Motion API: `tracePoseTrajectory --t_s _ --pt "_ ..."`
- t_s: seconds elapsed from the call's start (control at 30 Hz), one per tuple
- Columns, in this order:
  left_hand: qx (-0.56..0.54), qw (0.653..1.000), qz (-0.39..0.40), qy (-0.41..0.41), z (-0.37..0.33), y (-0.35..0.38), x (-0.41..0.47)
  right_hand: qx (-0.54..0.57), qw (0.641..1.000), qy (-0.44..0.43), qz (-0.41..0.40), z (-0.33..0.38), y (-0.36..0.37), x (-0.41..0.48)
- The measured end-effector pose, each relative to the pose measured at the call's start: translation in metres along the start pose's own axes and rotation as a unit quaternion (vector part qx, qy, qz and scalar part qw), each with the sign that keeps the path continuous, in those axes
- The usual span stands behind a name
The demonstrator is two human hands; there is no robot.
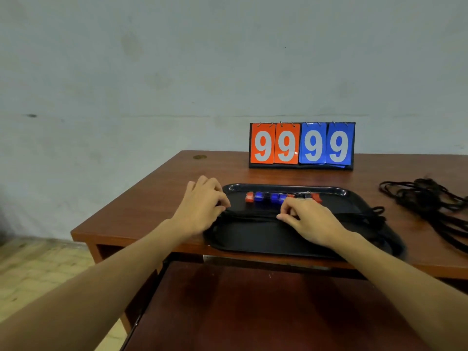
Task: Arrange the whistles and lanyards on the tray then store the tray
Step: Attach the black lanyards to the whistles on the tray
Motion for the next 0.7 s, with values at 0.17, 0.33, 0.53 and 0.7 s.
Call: tracePoseTrajectory --t_s 0.17,0.33,0.53,0.7 --pt "-0.003 0.995 0.044 0.093 -0.056 0.014 0.01 0.022 0.999 0.021 -0.011 -0.007 0.003 0.002" --pt "0.013 0.99 0.118 0.071 -0.069 0.044 0.017 0.034 0.999 0.025 -0.02 -0.009 0.003 0.002" --pt "0.049 0.989 0.125 0.06 -0.074 0.044 0.016 -0.068 0.997 -0.025 0.026 -0.009 -0.012 0.0" --pt "0.06 0.99 0.129 0.02 -0.073 0.04 0.014 -0.108 0.993 -0.007 0.044 -0.046 -0.04 -0.013"
Point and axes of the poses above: each hand's wrist, its own x-axis towards the middle knuckle, its own y-axis out of the palm, z = x × y, the point moved 10 cm from there along x, towards the middle knuckle, and after that the axes turned 6 degrees about -z, right-handed, at the moved point
